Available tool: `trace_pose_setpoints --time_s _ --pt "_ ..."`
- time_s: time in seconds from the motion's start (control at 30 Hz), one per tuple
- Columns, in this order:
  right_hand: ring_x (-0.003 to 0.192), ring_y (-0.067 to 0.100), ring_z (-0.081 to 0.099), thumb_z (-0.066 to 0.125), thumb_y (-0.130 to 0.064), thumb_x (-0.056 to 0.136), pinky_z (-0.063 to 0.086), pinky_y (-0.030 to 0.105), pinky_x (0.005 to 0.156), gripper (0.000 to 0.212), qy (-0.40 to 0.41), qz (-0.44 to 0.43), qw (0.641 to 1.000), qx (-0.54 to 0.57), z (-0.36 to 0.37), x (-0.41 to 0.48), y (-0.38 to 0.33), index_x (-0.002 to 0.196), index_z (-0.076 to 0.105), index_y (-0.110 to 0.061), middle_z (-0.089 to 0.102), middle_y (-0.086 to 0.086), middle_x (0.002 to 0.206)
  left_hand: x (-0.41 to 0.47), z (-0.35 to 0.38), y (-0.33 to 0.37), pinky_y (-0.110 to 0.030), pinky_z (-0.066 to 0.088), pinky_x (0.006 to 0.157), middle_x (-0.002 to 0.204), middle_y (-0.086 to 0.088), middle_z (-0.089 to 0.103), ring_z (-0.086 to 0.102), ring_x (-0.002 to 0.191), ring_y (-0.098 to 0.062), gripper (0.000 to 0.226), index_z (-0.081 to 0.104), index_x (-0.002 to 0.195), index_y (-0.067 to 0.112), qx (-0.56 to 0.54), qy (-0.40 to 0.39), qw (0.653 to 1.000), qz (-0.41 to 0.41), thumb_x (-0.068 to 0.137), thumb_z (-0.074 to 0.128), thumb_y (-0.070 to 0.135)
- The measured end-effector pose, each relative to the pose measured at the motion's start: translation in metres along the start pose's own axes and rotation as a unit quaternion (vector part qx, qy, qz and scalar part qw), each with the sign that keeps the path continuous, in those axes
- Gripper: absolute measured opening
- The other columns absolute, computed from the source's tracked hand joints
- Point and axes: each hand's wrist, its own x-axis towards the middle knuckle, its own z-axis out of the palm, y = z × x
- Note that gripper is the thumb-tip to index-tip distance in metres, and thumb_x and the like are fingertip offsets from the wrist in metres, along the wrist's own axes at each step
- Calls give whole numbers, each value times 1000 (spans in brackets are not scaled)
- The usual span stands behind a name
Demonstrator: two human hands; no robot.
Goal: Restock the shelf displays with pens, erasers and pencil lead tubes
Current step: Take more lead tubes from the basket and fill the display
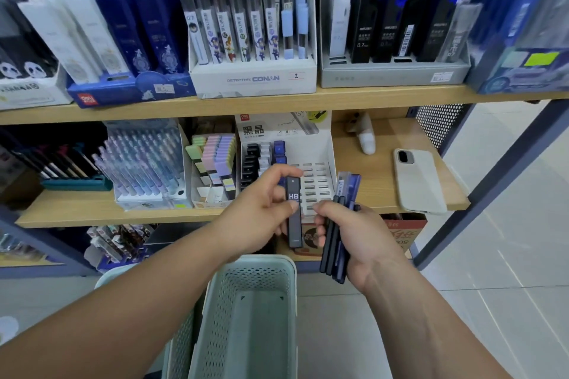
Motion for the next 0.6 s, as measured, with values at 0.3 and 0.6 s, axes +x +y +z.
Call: trace_pose_setpoints --time_s 0.3,0.6 --pt "52 14 51 67 0 89 43 26 49 5 11 9 998 61 -11 4 -15 92 65 -3 58 8 68 71 -10 15 -42 58 66 98 -16 70 68 78 -36 29 56 101 35 31 116 993 3 92 66 9" --pt "52 14 49 66 0 89 42 24 48 6 -5 13 996 85 -12 8 -15 92 62 -4 57 8 69 100 -22 15 -31 55 76 80 11 65 62 74 -13 24 61 80 29 225 207 951 42 83 78 13"
